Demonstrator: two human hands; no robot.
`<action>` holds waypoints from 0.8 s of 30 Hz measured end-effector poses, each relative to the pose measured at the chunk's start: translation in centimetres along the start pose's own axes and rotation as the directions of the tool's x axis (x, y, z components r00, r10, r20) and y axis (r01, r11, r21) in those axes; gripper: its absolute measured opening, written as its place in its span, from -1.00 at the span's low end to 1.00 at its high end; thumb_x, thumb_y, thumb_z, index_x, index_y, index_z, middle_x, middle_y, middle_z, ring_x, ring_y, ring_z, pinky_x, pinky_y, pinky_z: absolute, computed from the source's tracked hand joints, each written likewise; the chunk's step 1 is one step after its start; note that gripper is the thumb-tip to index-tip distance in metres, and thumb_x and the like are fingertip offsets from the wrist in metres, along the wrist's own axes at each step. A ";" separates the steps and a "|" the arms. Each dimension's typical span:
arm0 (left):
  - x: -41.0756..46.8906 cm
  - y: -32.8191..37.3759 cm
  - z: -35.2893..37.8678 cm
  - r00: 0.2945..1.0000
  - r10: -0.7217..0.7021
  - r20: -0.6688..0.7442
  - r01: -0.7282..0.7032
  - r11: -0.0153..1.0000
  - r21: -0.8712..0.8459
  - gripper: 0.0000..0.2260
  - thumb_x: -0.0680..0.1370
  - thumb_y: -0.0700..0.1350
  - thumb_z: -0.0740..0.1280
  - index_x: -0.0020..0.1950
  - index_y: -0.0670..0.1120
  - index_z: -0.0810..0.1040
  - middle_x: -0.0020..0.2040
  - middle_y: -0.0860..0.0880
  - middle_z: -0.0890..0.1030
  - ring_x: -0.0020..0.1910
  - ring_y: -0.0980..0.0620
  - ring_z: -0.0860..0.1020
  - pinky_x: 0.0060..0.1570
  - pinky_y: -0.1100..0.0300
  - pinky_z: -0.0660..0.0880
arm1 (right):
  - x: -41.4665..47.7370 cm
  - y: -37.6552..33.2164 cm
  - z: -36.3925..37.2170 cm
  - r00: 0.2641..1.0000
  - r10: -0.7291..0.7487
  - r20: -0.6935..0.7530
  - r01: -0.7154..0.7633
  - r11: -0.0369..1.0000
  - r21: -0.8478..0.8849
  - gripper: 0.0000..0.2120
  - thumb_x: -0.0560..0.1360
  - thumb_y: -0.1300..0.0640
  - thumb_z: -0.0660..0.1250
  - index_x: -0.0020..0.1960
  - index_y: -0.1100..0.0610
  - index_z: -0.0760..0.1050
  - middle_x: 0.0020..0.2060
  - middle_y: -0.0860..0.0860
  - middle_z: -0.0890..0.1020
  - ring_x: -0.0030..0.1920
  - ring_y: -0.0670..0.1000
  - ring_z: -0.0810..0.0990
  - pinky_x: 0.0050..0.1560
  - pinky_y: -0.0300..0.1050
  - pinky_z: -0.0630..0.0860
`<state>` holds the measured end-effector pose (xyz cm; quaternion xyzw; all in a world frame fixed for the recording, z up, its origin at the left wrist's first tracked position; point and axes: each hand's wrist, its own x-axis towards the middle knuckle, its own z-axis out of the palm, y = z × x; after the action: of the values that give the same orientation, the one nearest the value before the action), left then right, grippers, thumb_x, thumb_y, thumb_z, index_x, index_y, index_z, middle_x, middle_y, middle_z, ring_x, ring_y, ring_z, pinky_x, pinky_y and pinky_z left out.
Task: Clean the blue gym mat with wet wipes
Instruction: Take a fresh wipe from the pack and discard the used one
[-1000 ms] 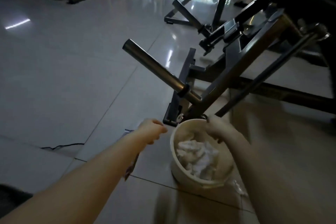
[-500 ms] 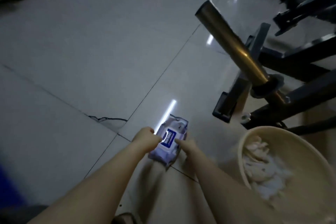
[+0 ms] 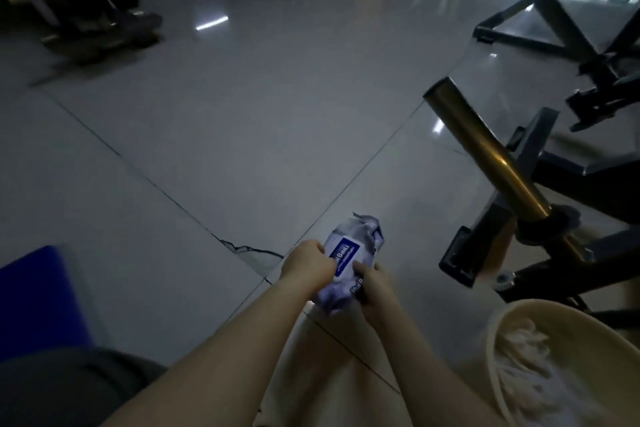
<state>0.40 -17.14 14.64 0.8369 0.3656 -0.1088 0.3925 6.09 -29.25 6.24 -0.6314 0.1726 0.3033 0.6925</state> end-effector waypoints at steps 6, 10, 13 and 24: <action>-4.4 5.5 -9.1 0.888 0.247 -0.388 -0.248 0.967 0.048 -0.34 0.39 0.36 0.45 0.34 0.01 0.47 0.15 -0.07 0.54 0.12 -0.10 0.55 0.14 -0.04 0.57 | -8.0 -11.8 5.5 0.907 -0.316 0.278 0.244 0.933 0.263 -0.70 0.54 0.38 0.31 0.27 0.36 0.48 -0.04 0.26 0.70 -0.13 0.16 0.70 -0.19 -0.06 0.64; -8.5 7.5 -17.6 0.601 0.453 -0.659 -0.324 0.891 0.318 -0.34 0.39 0.39 0.40 0.35 0.04 0.46 0.09 -0.03 0.50 0.10 -0.03 0.46 0.09 0.09 0.43 | -14.0 -17.8 11.3 0.836 -0.401 0.375 0.228 0.875 0.428 -0.71 0.64 0.25 0.24 0.34 0.27 0.49 -0.01 0.15 0.73 -0.09 0.06 0.73 -0.20 -0.11 0.65; -11.8 7.6 -23.8 0.450 0.524 -0.723 -0.321 0.851 0.416 -0.36 0.42 0.39 0.36 0.36 0.04 0.48 0.03 0.02 0.49 0.02 0.03 0.45 0.03 0.13 0.44 | -20.0 -20.9 16.7 0.746 -0.470 0.471 0.193 0.830 0.522 -0.73 0.59 0.08 0.32 0.27 0.09 0.54 0.10 0.14 0.71 0.07 0.09 0.71 -0.09 -0.04 0.66; -24.0 -5.0 -38.1 0.161 0.609 -0.777 0.189 0.754 0.629 -0.52 0.54 0.26 0.20 -0.02 -0.14 0.63 -0.20 -0.07 0.58 -0.31 0.00 0.51 -0.42 0.23 0.33 | -34.6 -17.1 33.5 0.508 -0.313 0.802 0.028 0.937 0.348 -0.60 0.43 0.05 0.44 0.24 0.14 0.58 0.07 0.22 0.70 0.08 0.20 0.70 0.04 0.10 0.64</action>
<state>-24.06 0.45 48.48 0.8281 0.3393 0.3954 -0.2067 -13.98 -3.75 45.75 -0.3087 -0.2070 0.4720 0.7994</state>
